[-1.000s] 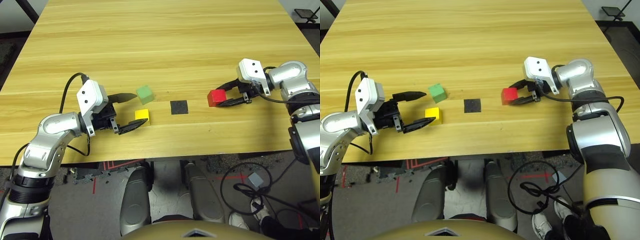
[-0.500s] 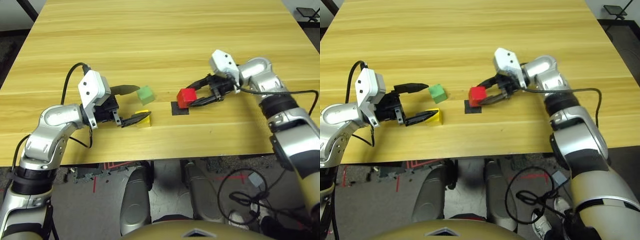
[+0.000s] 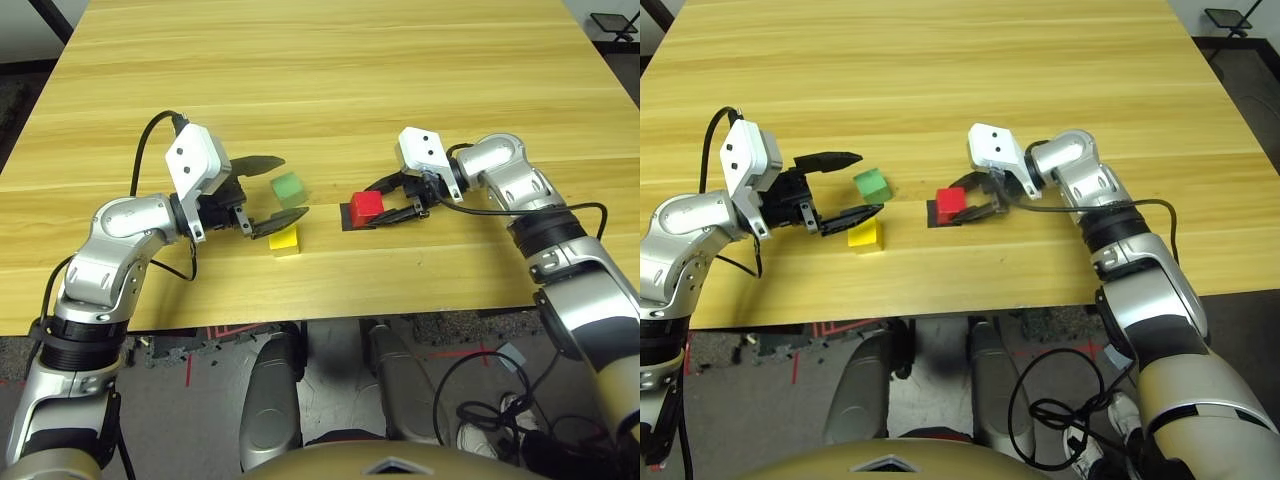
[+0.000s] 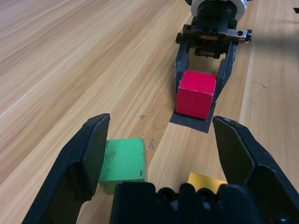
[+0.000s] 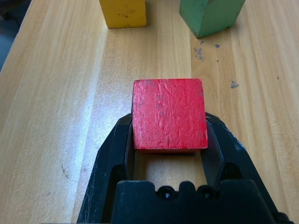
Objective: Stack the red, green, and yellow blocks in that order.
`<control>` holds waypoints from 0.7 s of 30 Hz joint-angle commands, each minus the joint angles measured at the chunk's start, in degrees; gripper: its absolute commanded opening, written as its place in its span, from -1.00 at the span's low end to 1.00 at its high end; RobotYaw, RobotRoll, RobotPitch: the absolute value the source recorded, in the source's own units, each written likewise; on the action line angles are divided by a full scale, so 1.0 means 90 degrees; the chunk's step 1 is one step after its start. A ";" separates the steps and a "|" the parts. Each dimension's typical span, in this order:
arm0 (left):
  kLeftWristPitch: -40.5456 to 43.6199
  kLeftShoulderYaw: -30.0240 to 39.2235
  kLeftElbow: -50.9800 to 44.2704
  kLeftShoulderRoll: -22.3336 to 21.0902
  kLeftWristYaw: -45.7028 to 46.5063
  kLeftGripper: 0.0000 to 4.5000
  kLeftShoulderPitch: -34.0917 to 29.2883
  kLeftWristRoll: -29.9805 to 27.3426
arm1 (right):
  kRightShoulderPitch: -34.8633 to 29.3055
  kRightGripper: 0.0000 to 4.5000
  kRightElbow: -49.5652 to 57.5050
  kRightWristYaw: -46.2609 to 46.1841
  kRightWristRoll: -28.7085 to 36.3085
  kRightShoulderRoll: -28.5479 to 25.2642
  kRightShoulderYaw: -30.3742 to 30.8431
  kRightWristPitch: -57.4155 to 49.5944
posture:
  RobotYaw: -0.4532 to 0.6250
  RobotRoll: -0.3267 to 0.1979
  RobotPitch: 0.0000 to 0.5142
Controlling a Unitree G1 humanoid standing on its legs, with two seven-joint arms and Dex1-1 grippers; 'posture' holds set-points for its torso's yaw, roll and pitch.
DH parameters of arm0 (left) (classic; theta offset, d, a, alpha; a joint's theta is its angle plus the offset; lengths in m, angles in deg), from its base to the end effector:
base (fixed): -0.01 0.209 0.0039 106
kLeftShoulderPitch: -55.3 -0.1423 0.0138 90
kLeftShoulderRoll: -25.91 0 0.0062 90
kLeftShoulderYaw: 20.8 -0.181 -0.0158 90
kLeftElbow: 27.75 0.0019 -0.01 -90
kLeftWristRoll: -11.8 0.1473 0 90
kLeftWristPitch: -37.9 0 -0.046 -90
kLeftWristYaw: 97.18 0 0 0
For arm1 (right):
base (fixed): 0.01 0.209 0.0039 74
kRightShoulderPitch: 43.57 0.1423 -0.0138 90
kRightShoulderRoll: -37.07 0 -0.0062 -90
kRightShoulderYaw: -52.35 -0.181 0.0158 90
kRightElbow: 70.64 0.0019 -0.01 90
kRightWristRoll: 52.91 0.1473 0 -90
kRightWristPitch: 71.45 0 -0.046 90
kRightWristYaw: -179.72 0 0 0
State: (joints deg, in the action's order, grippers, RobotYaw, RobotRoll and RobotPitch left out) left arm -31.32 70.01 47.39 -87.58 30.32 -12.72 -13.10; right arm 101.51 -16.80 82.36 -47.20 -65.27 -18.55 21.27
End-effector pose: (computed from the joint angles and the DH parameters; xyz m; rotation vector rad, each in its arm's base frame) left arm 0.2533 0.2187 0.2021 0.3874 -0.0986 -1.0363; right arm 0.3556 -0.1693 0.2035 -0.7026 0.1479 1.5346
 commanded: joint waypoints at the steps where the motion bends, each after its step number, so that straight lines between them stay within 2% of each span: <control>1: 0.0096 -0.0086 -0.0135 0.0062 0.0074 1.00 -0.0062 0.0042 | -0.0190 -0.09 0.0085 -0.0021 -0.0093 0.0051 -0.0022 -0.0108 | 0.49 -0.06 0.08; 8: 0.0147 -0.0134 -0.0124 0.0091 0.0203 1.00 -0.0016 0.0156 | -0.0241 -0.09 0.0213 0.0088 -0.0163 0.0005 -0.0015 -0.0162 | 0.48 -0.07 0.09; 15: 0.0423 -0.0221 0.0011 0.0051 0.0415 1.00 0.0250 0.0382 | -0.0225 0.96 0.0335 0.0553 0.0136 -0.0005 -0.0172 -0.0332 | 0.44 -0.07 0.07; 21: 0.0842 -0.0488 0.0110 -0.0136 0.0335 1.00 0.0587 0.0595 | 0.0107 0.98 0.0102 0.1078 0.0484 -0.0226 -0.0479 -0.0237 | 0.42 -0.05 0.07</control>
State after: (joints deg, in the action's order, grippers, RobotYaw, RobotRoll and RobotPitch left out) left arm -25.11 67.23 48.12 -87.96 34.22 -7.73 -8.64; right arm 101.18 -15.15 90.83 -44.17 -66.07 -21.41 18.54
